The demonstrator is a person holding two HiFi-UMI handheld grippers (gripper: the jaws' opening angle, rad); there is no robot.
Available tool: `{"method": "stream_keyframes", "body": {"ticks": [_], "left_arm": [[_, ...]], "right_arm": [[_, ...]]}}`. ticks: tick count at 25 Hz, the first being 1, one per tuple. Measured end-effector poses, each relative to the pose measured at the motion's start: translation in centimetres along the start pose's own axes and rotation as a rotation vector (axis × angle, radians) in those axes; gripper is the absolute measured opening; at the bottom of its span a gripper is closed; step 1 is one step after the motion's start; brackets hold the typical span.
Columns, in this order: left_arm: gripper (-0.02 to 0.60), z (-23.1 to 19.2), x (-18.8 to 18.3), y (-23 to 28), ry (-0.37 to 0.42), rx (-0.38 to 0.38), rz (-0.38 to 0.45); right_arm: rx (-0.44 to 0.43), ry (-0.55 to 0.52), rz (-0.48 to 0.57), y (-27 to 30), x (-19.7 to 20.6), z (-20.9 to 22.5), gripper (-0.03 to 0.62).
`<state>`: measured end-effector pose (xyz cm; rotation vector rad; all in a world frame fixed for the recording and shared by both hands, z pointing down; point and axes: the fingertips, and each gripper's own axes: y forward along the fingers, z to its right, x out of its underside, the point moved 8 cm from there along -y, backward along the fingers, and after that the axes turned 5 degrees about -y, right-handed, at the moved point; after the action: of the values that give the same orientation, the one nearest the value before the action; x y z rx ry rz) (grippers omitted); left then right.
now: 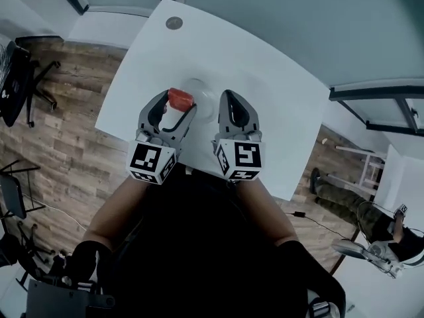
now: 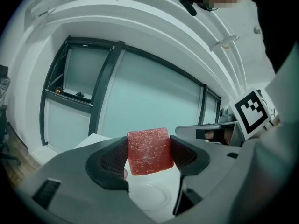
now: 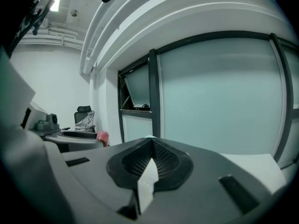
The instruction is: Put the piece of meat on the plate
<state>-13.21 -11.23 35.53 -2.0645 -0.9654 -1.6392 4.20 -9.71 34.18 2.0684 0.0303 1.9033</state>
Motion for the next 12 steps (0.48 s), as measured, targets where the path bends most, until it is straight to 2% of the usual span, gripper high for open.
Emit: {"method": "stream_keyframes", "body": {"ticks": [7,12], "left_arm": [[0.284,-0.5,2.0,1.9,-0.005,0.014,-0.087],[0.284,-0.3,3.3,2.6,-0.002,0.015,-0.139]], "right_arm": [[0.022,0.052,-0.063,0.6,3.0,0.8,0.003],[0.007,0.084,-0.081,0.9,4.2,1.0,0.003]]}}
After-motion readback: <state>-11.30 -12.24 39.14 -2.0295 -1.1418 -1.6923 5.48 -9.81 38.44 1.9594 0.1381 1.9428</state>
